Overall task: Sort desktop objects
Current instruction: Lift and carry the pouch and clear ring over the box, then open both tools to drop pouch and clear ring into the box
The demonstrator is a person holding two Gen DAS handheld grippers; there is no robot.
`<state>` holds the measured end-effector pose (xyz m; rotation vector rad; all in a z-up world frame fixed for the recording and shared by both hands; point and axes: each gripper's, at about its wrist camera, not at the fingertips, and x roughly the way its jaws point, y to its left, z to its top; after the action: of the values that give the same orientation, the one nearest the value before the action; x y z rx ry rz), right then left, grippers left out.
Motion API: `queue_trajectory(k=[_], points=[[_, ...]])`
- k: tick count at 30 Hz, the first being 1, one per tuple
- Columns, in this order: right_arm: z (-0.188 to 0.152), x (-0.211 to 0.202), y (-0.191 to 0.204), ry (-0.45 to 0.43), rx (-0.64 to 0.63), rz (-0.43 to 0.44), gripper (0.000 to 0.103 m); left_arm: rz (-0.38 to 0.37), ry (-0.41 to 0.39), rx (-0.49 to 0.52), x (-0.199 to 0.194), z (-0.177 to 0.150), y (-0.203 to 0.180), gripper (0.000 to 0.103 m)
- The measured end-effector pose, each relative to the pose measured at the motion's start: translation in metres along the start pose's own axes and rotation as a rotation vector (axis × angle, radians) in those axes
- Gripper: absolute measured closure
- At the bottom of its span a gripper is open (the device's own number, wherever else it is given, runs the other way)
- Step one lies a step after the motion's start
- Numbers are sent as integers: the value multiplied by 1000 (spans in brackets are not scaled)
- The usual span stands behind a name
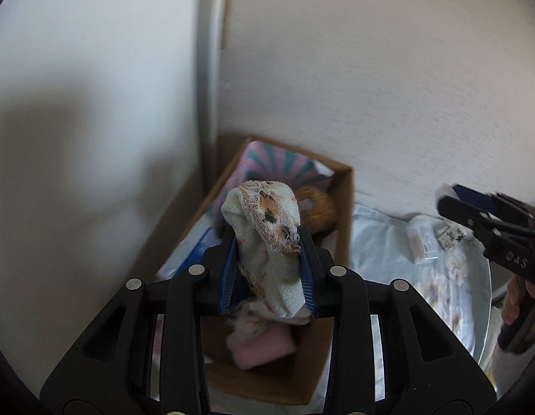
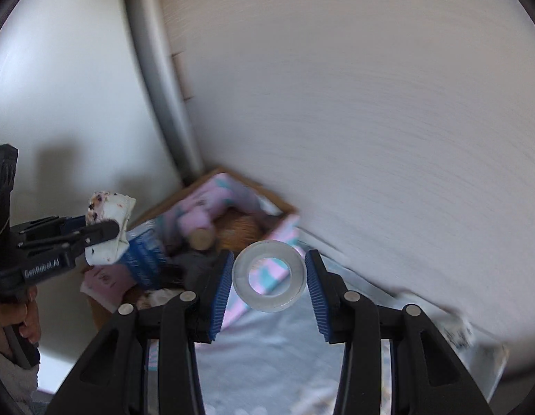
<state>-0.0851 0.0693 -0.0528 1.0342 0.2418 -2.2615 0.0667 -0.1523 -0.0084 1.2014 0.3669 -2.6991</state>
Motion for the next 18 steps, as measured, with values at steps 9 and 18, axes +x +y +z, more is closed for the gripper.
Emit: queue_trajectory(k=[9,18], points=[[16,78,54,123,-185,122,64,-31,58,-95,5,-26,23,74],[12,110,69,194,-208,178,64,-38,121,-80,17,-38,14,74]])
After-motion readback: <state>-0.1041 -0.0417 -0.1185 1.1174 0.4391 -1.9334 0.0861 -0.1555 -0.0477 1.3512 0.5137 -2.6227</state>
